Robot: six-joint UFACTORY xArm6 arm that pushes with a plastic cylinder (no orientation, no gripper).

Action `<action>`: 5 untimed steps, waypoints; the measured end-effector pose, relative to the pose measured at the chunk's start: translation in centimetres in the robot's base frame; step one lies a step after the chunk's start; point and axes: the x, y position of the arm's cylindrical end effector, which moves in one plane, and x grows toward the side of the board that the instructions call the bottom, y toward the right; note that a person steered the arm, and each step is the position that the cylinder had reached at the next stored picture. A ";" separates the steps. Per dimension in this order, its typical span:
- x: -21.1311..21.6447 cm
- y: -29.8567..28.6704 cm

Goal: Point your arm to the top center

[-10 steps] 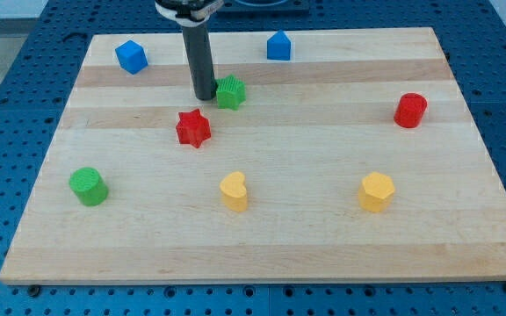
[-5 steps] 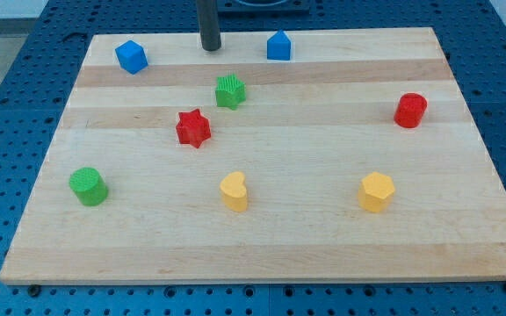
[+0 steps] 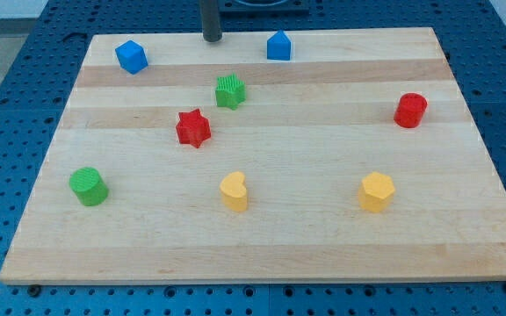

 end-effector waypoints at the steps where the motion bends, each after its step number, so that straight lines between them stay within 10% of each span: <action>1: -0.1 0.0; 5: 1.4 0.5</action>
